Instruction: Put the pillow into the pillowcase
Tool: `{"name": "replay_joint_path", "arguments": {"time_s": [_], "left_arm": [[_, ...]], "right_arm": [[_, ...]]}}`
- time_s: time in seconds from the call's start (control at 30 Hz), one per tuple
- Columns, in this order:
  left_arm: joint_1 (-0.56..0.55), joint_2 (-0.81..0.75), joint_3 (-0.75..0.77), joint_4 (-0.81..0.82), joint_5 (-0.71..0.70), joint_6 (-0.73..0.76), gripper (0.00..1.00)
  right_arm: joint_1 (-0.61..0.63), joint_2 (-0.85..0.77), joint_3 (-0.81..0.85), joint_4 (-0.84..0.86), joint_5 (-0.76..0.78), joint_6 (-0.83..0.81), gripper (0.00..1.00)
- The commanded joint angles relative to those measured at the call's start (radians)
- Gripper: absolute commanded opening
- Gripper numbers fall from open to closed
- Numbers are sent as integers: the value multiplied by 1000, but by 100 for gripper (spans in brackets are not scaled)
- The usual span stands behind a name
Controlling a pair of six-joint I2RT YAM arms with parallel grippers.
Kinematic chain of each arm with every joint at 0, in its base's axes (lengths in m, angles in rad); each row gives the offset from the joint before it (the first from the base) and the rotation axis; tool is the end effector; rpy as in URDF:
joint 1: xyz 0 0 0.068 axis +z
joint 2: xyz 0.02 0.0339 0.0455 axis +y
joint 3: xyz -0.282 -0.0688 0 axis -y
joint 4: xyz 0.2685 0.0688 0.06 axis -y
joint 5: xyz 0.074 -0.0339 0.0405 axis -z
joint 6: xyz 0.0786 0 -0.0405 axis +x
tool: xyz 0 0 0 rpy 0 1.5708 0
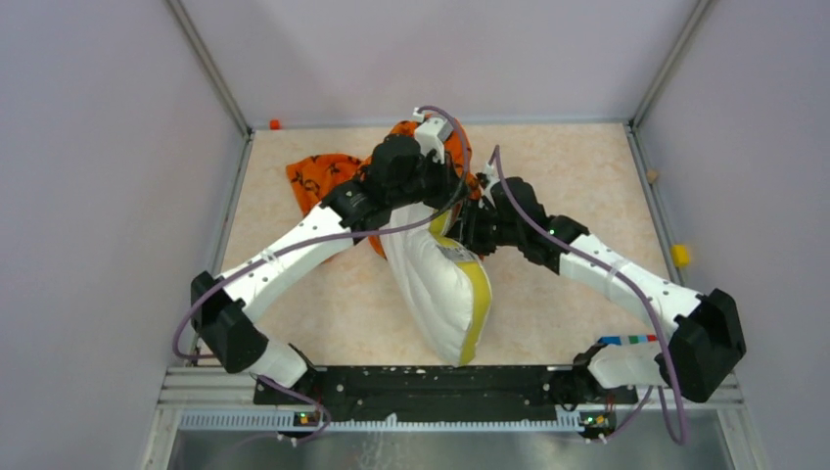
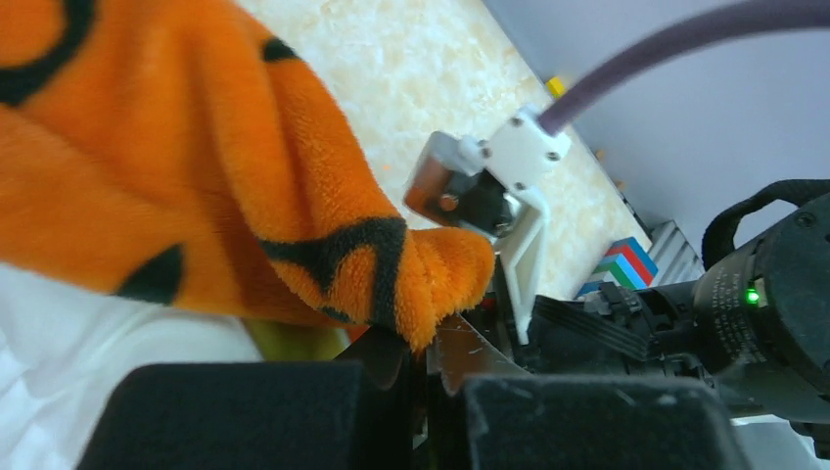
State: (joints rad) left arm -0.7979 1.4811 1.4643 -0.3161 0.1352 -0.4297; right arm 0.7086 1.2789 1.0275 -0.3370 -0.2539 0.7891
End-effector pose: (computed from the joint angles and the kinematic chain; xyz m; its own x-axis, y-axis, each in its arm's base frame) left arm 0.2771 -0.2993 0.4002 -0.5400 -0.0375 -0.8408 0.6307 0.6435 -0.4338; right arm 0.2443 0.2354 0.2916 -0.8565 0.1706 -0.4871 -0.2564 0.6783 0.6886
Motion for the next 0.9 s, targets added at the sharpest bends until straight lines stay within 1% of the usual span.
{"name": "replay_joint_path", "arguments": {"time_s": [0.0, 0.03, 0.1, 0.2, 0.3, 0.33, 0.37, 0.4, 0.47, 0.5, 0.53, 0.57, 0.6, 0.67, 0.8, 0.87], "left_arm": [[36, 31, -10, 70, 199, -76, 0], [39, 39, -8, 69, 199, -78, 0], [43, 47, -8, 72, 190, -84, 0], [54, 63, -12, 86, 184, -105, 0], [57, 107, 33, 74, 164, -104, 0], [56, 126, 45, 75, 164, -98, 2], [57, 150, 60, 75, 164, -91, 10], [57, 159, 72, 77, 164, -82, 23], [57, 173, 83, 92, 165, -69, 55], [57, 173, 88, 97, 159, -61, 68], [57, 170, 97, 97, 150, -49, 77], [57, 167, 107, 93, 134, -37, 83], [58, 160, 118, 84, 104, -26, 88], [65, 144, 126, 68, 54, -2, 91], [95, 134, 133, 7, -36, 45, 91], [106, 119, 98, 16, -56, 72, 92]], "right_arm": [[-23, -15, 33, 17, 121, -138, 54], [-24, -25, 49, -9, 156, -153, 61], [-28, -57, 84, -58, 236, -180, 68], [-65, -110, 142, -164, 343, -196, 72], [-104, -182, 182, -250, 428, -198, 73], [-106, -220, 190, -274, 458, -200, 74], [-106, -245, 197, -294, 480, -204, 74], [-106, -264, 205, -319, 500, -207, 75], [-106, -285, 217, -369, 539, -210, 75], [-106, -292, 221, -392, 553, -212, 75], [-106, -298, 223, -409, 570, -213, 75], [-107, -303, 223, -427, 589, -217, 75], [-107, -308, 224, -438, 606, -221, 76], [-106, -313, 232, -460, 648, -222, 76], [-120, -290, 238, -485, 686, -227, 77], [-146, -281, 234, -493, 693, -231, 77]]}}
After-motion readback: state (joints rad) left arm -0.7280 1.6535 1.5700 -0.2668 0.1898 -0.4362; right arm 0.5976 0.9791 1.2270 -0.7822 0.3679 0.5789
